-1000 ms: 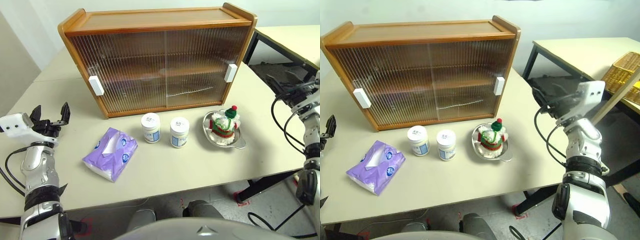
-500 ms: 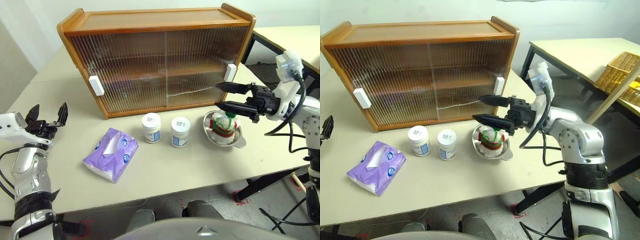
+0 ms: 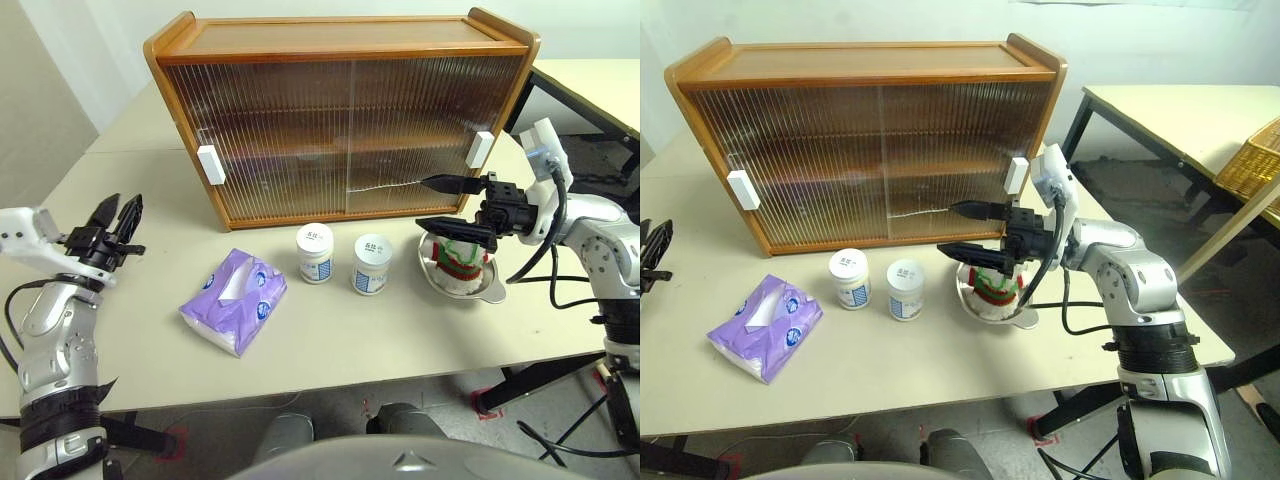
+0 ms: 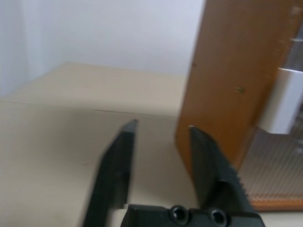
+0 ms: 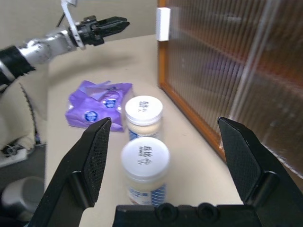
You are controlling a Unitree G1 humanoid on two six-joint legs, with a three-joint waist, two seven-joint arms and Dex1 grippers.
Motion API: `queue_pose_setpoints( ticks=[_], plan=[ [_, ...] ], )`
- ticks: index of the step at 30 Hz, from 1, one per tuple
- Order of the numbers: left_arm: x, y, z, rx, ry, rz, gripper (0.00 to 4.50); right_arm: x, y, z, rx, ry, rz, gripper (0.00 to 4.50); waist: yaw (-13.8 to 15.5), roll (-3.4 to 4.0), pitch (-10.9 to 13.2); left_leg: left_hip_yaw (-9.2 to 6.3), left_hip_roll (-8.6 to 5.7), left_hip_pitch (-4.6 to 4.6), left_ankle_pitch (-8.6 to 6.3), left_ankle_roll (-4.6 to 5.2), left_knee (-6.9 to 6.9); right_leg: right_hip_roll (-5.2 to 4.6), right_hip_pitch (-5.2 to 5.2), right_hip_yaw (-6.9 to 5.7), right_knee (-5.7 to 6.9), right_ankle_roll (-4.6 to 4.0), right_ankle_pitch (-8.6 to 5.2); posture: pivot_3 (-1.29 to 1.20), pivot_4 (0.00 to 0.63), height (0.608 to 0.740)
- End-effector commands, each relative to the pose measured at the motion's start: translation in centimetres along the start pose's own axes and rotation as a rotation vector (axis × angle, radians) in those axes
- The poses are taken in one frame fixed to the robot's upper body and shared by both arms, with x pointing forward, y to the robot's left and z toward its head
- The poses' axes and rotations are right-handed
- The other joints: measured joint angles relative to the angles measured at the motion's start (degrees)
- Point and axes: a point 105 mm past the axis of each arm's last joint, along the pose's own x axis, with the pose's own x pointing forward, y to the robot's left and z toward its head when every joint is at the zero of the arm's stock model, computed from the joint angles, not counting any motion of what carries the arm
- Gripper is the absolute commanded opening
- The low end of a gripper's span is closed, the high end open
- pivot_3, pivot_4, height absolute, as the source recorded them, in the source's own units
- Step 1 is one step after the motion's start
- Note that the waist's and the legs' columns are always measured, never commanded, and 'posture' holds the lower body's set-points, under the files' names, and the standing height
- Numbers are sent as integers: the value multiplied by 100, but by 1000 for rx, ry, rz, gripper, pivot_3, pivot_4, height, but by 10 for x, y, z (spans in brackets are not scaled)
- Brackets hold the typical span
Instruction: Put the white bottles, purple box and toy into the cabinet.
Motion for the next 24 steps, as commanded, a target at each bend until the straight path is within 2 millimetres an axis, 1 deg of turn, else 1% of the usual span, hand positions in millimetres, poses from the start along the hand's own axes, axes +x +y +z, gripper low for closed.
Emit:
queue_pose_setpoints(
  ticks=[1,3,6,10,16,24],
  plan=[
    [9,-17,0,-40,19,-86,681,-5,0,-1,-3,-8,-16,4500,2,0,0,0,0,1,-1,-1,0,0,1,0,2,-1,-1,-25,0,740],
    [11,-29,-6,-50,59,-156,28,-5,1,-2,-2,-12,-19,4500,1,0,0,0,1,1,-1,-2,0,1,0,-1,4,-1,-1,-33,0,740],
    [13,-36,-11,-41,90,-201,28,-5,3,-1,4,-32,-20,4500,-6,0,0,1,1,2,-1,-2,3,1,3,-1,4,0,-1,-41,0,740],
    [21,-42,-9,-48,74,-215,28,-4,6,3,14,-51,-12,4500,-21,-2,-1,1,1,3,-1,-2,5,2,3,-1,6,1,-1,-50,0,740],
    [34,-51,-3,-47,42,-240,28,-5,6,1,15,-52,-22,4500,-35,-2,-1,1,1,3,-1,-2,11,2,6,-1,6,2,0,-59,0,740],
    [47,-57,-6,-33,32,-268,28,-2,5,1,14,-61,-26,4500,-40,-2,-1,0,2,2,-1,-1,11,2,6,0,6,12,2,-61,0,740]
  ],
)
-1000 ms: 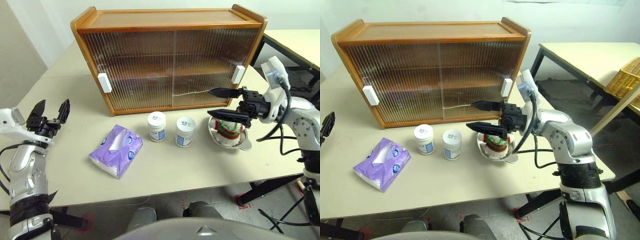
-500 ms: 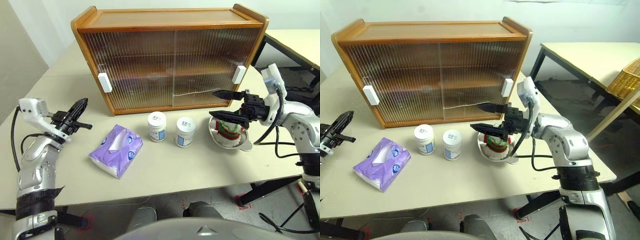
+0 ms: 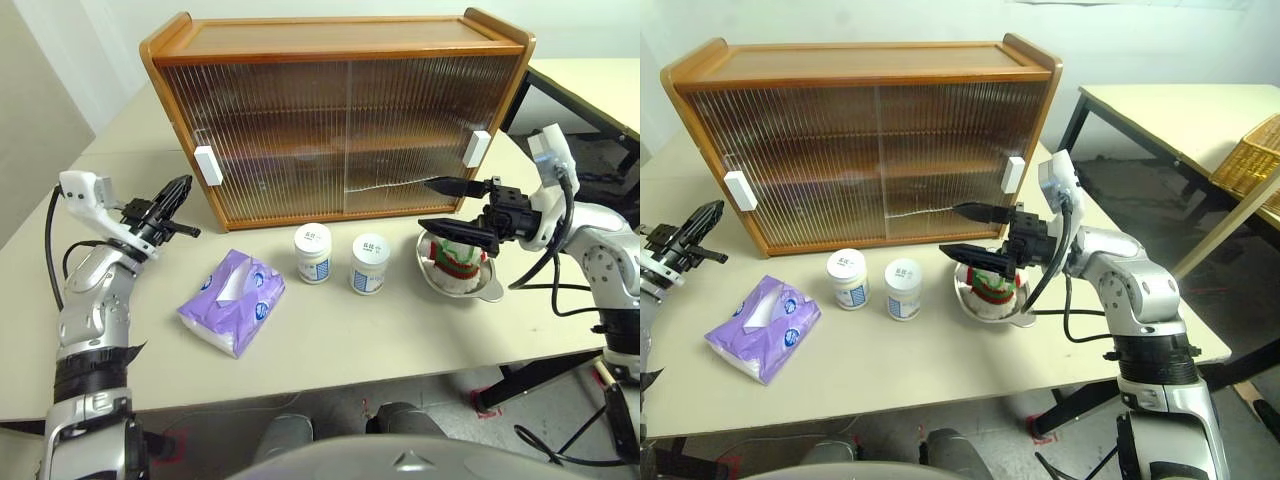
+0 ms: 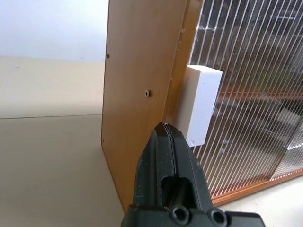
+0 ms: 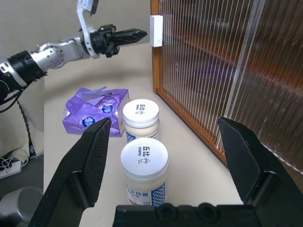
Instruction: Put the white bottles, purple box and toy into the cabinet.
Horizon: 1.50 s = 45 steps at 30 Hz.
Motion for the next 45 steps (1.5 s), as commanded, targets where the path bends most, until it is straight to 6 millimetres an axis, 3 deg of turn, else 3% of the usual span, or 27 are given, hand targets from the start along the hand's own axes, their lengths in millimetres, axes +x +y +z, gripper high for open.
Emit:
queue_pose_setpoints(
  ticks=[1,26,33,45],
  plan=[
    [7,-2,-3,14,7,-20,28,0,0,3,-12,-11,-3,4500,-1,0,0,0,0,0,0,0,2,0,1,0,0,2,1,-62,0,740],
    [32,-14,0,24,-22,-99,28,2,0,0,-10,-18,-13,4500,-16,2,1,-9,0,-37,0,10,56,-2,-8,-5,0,20,13,-78,0,740],
    [53,-37,5,16,-30,-217,28,3,0,-2,-11,-19,-14,4500,-9,2,1,-10,-1,-55,-3,14,82,-3,-8,-5,-4,34,22,-88,0,740],
    [67,-59,7,4,-18,-346,28,3,0,-1,-16,-21,-21,4500,-41,3,2,-10,0,-87,-3,15,87,-6,-30,-4,-18,57,35,-97,0,740]
  ],
)
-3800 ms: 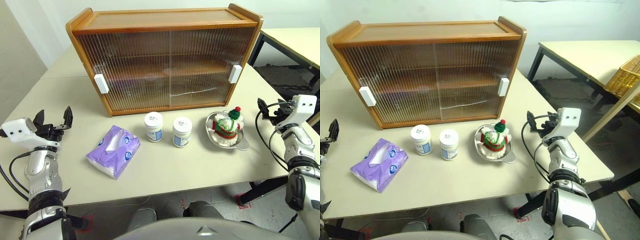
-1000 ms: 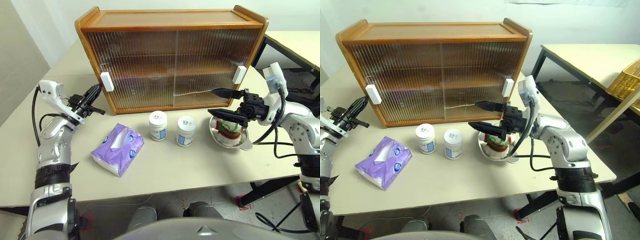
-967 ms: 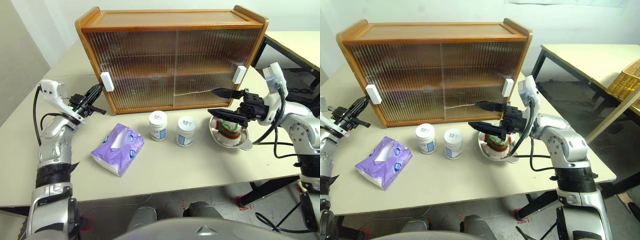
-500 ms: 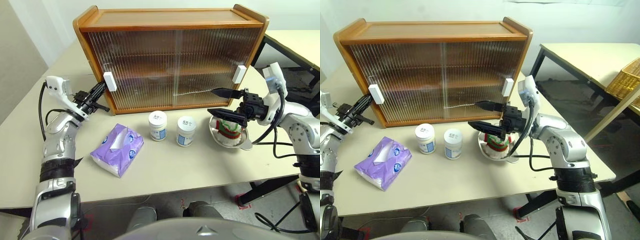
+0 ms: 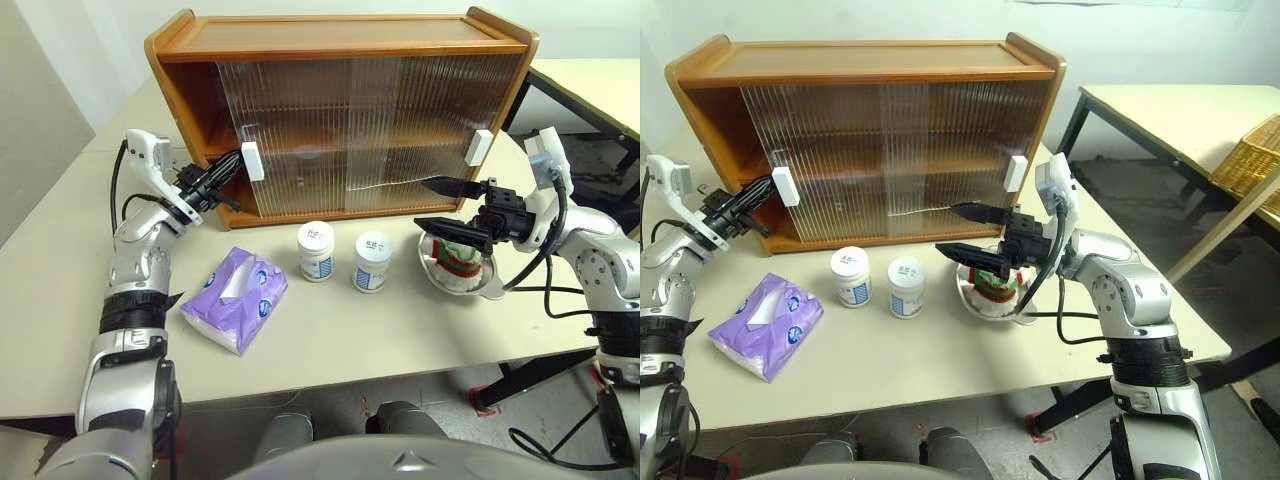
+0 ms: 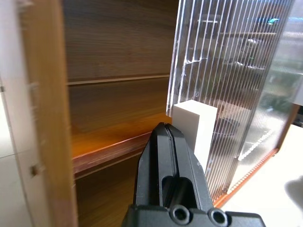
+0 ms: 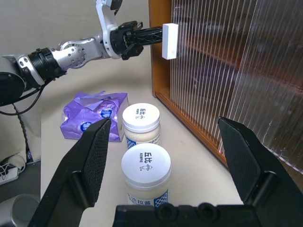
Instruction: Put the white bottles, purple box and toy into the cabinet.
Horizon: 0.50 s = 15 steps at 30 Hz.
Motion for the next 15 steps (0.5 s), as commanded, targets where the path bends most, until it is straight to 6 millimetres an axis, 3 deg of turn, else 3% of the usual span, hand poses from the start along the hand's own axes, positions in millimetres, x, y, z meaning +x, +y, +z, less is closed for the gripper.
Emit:
queue_pose_setpoints(
  ticks=[1,7,15],
  plan=[
    [9,-10,-4,-6,25,-60,28,0,0,1,-18,0,-4,4500,-1,0,0,0,0,-1,0,0,0,0,1,1,-5,3,2,-99,0,740],
    [14,-16,-8,8,49,-98,28,0,0,2,-18,-2,-6,4500,-5,0,0,1,-1,-2,0,0,2,-1,2,3,-10,8,5,-100,0,740],
    [34,-30,-6,-8,36,-157,28,0,1,2,-18,-2,-9,4500,54,1,1,-2,-3,-4,2,3,9,-5,8,0,-10,14,8,-106,0,740]
  ],
)
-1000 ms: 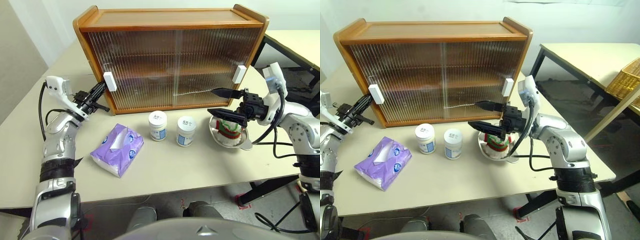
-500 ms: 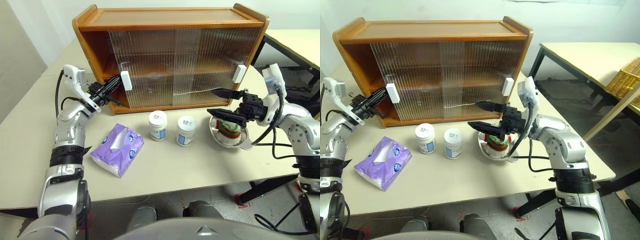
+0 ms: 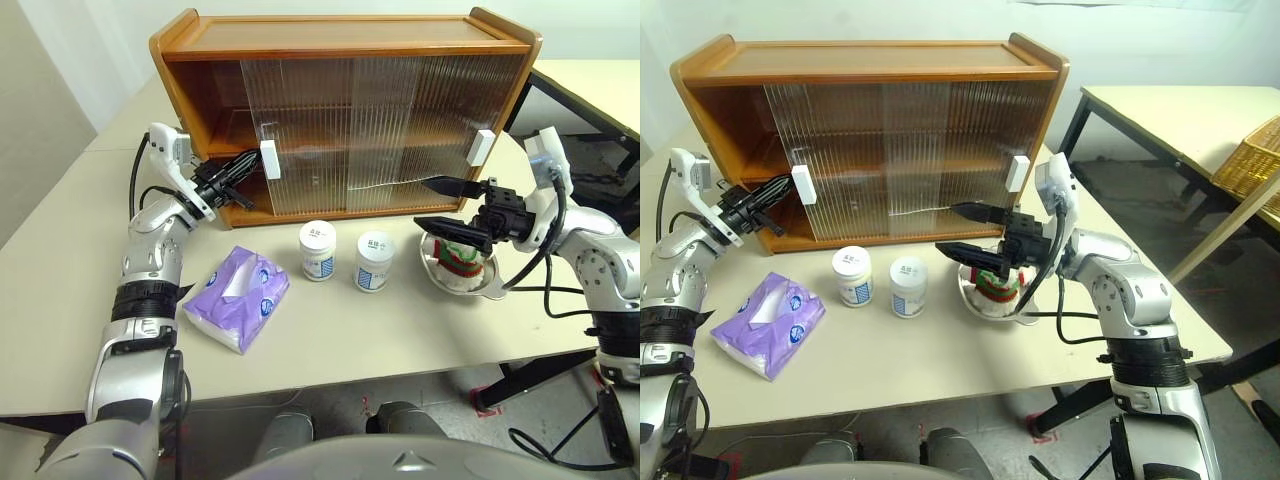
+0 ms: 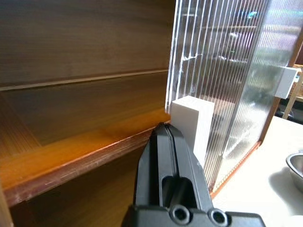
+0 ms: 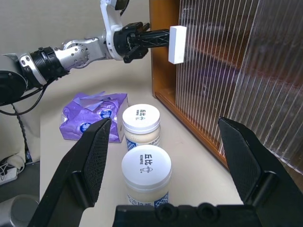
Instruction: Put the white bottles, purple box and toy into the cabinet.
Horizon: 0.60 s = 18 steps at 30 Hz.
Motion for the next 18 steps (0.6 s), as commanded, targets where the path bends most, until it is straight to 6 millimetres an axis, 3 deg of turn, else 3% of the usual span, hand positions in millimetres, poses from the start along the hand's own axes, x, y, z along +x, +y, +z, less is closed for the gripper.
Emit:
queue_pose_setpoints(
  ticks=[1,18],
  plan=[
    [19,-16,-2,2,16,-82,28,0,1,2,-18,-2,-3,4500,37,2,1,-2,-3,0,1,2,1,-3,2,-1,0,2,2,-106,0,740],
    [49,-37,3,-1,-2,-186,28,-1,1,2,-20,2,-12,4500,-110,5,4,5,-3,-7,-4,17,-1,-1,5,2,-30,34,9,-115,0,740]
  ],
)
